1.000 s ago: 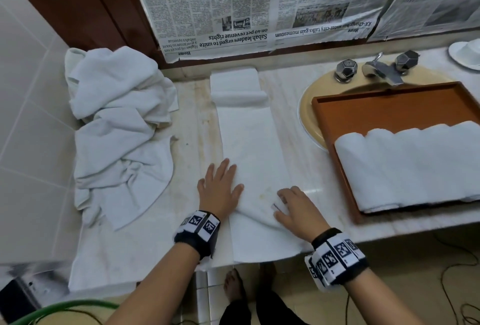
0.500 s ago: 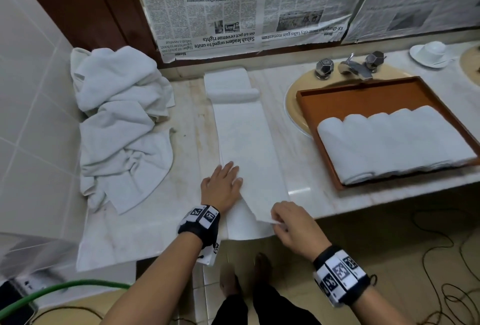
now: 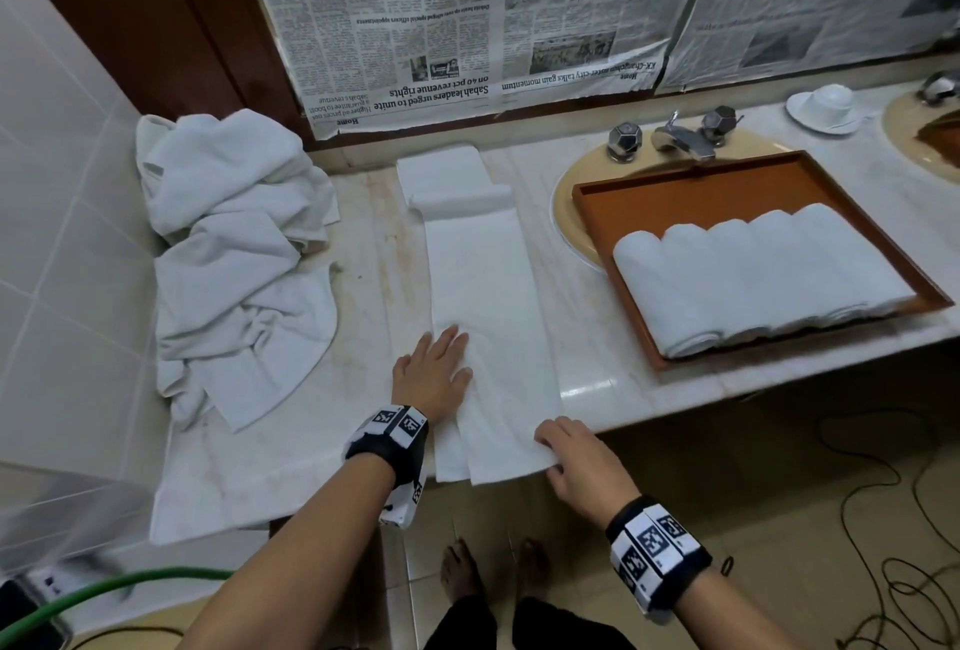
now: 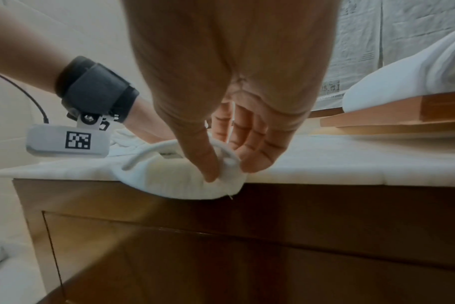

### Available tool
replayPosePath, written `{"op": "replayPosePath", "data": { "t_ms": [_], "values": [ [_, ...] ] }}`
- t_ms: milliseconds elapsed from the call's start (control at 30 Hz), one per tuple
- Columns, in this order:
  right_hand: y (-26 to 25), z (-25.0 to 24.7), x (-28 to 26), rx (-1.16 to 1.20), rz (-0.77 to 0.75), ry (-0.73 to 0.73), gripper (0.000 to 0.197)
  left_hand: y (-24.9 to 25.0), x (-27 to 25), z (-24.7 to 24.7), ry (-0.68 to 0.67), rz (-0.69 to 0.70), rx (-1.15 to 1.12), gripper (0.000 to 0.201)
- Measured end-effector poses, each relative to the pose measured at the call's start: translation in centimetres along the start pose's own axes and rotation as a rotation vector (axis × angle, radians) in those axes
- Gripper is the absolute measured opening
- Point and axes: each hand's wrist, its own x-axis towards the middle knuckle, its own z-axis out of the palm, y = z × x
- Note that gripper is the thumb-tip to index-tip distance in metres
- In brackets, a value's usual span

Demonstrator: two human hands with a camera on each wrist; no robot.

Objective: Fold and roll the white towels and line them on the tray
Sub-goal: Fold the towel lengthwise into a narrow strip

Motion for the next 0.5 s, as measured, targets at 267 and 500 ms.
{"op": "replayPosePath", "data": {
  "t_ms": [267,500],
  "values": [
    [0.5,-0.2,-1.1,0.105,0.009,0.101,0.028,0.8,0.1,0.1,0.013,-0.036,0.01,0.058],
    [0.7,-0.4,-1.0,0.006,-0.044,-0.052,0.03,0.9,-1.7,0.0,0.127,-0.102,-0.278,0.054]
  ]
}}
